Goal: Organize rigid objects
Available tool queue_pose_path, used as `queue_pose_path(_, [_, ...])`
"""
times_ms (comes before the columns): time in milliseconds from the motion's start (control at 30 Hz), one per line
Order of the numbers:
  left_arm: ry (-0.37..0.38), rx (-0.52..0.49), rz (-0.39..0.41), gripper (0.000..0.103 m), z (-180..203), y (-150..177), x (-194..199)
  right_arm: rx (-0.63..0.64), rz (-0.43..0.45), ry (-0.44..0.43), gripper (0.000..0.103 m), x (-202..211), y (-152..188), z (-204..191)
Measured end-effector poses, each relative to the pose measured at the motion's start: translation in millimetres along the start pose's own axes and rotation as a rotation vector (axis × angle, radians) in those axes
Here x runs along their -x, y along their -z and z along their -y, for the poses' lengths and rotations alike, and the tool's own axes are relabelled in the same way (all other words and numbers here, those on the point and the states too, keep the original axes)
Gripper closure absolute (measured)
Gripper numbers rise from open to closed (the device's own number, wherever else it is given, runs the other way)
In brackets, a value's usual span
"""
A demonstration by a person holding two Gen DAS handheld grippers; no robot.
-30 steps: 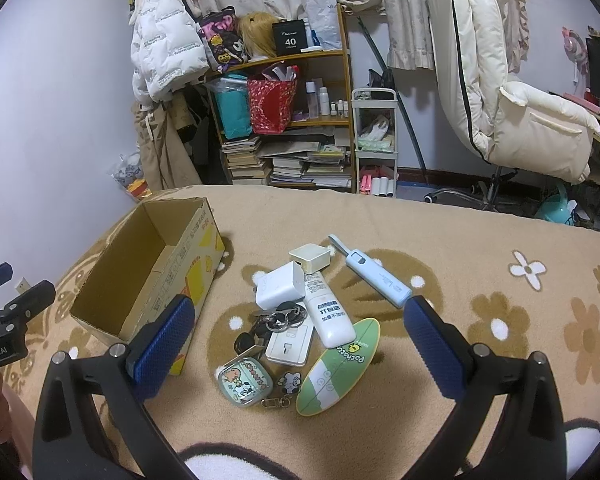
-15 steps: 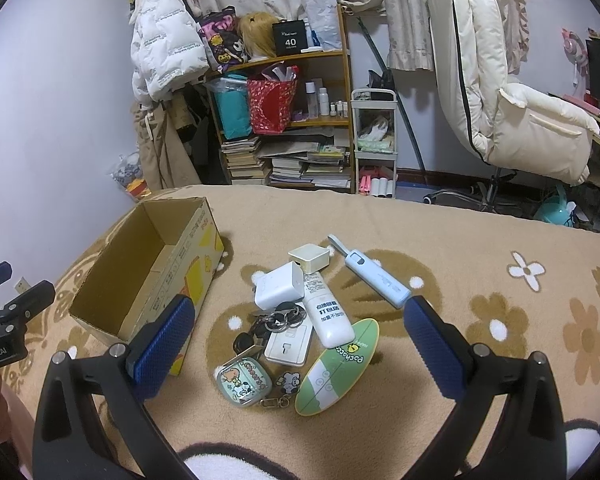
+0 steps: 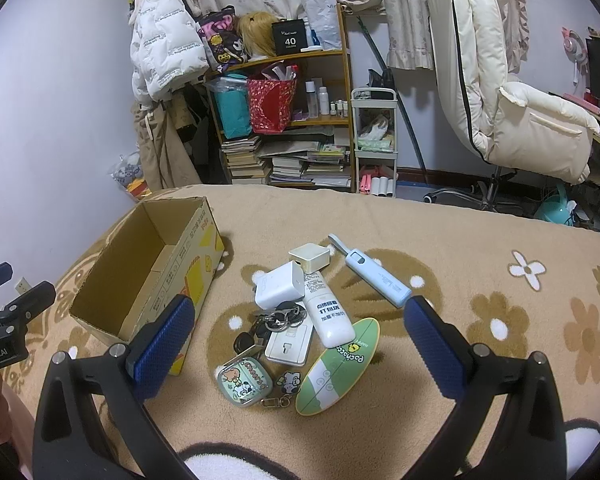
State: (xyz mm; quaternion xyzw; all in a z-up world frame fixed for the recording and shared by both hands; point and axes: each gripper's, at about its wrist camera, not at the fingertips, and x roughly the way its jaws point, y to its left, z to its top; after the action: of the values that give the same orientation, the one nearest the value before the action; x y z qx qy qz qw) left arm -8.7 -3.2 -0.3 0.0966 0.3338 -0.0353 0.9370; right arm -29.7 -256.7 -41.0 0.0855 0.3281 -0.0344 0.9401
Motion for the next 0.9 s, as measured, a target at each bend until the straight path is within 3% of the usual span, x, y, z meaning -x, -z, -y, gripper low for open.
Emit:
queue_pose_path(367, [0.056, 0.039, -0.060, 0.001, -8.2, -7.3, -12.4, 0.016, 0.007, 0.001, 0.000, -2.8, -0.6, -1.7])
queue_pose_path(900, [0.041, 0.011, -0.158, 0.001, -21.4, -31.1, -71.1, 0.031, -0.057, 0.001, 0.000, -32.5, -13.0, 1.8])
